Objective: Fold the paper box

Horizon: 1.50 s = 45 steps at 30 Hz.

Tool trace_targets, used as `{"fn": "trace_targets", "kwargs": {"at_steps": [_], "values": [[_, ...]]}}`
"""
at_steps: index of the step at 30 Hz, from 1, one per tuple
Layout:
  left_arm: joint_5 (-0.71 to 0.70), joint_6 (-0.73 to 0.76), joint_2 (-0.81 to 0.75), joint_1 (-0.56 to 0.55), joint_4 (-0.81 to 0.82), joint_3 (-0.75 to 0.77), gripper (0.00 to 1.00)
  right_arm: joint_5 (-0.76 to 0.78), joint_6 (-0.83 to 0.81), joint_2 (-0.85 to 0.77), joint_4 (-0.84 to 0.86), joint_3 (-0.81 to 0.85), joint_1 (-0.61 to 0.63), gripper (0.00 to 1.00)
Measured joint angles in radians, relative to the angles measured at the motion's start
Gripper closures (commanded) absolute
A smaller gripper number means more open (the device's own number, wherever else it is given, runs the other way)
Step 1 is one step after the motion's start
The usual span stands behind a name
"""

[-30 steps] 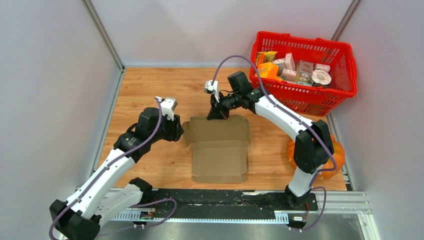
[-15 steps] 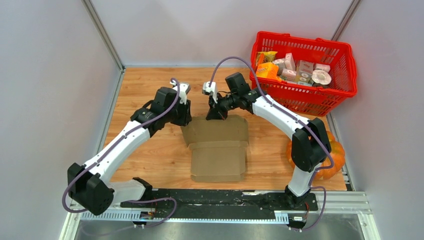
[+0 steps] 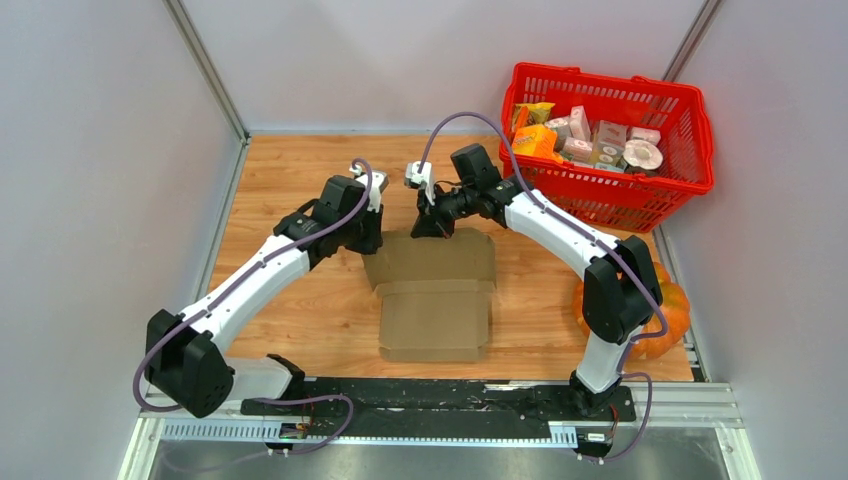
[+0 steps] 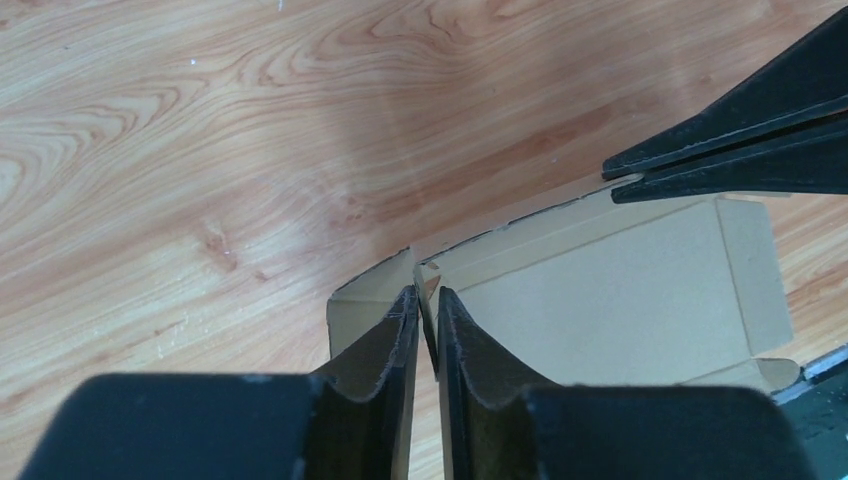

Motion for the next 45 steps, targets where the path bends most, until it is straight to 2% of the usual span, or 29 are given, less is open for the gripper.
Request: {"fn": "trace_targets", "kwargs": {"at_steps": [3,4,5,7,8,11,12,16,19,23,25,28,33,34,39,40,45], "values": [[-0.011,0.005,0.014,-0.002,0.0,0.0,0.9,0.004,0.0,0.0,0.003,0.0,0.001,0.97],[-0.017,0.006,0.017,-0.002,0.0,0.0,0.92,0.007,0.0,0.0,0.005,0.0,0.001,0.92],[-0.026,0.009,0.017,-0.003,0.0,0.0,0.94,0.008,0.001,0.0,0.007,0.0,0.002,0.71],[-0.034,0.011,0.017,-0.005,0.0,0.0,0.95,0.02,0.015,0.0,0.017,-0.001,0.004,0.56],[-0.039,0.012,0.017,-0.008,0.0,0.0,0.96,0.033,0.03,0.0,0.023,0.0,0.007,0.39],[-0.06,0.012,0.017,-0.016,0.002,-0.002,0.97,0.113,0.103,0.002,0.004,0.024,0.019,0.26],[-0.064,0.011,0.017,-0.018,0.005,-0.005,0.97,0.15,0.135,0.006,-0.023,0.05,0.021,0.18],[-0.079,0.004,0.014,-0.02,0.032,-0.032,0.97,0.372,0.32,0.018,-0.147,0.186,0.031,0.0],[-0.085,-0.003,0.005,-0.021,0.05,-0.052,0.97,0.535,0.495,-0.001,-0.24,0.247,0.031,0.0],[-0.086,-0.015,-0.022,-0.021,0.073,-0.082,0.97,0.668,0.84,-0.111,-0.303,0.181,0.027,0.0],[-0.086,-0.022,-0.039,-0.024,0.084,-0.095,0.97,0.672,1.045,-0.203,-0.298,0.084,0.026,0.03],[-0.086,-0.029,-0.057,-0.029,0.097,-0.107,0.97,0.671,1.33,-0.303,-0.254,-0.042,0.036,0.15],[-0.09,-0.035,-0.068,-0.032,0.119,-0.123,0.97,0.7,1.718,-0.294,-0.204,-0.107,0.088,0.19],[-0.092,-0.037,-0.071,-0.032,0.122,-0.129,0.97,0.702,1.788,-0.276,-0.194,-0.107,0.095,0.23],[-0.104,-0.037,-0.101,-0.033,0.134,-0.156,0.96,0.716,2.016,-0.199,-0.14,-0.13,0.103,0.32],[-0.105,-0.037,-0.108,-0.033,0.137,-0.161,0.96,0.718,2.053,-0.182,-0.133,-0.134,0.103,0.38],[-0.109,-0.038,-0.145,-0.034,0.153,-0.187,0.96,0.734,2.154,-0.137,-0.122,-0.134,0.102,0.51]]}}
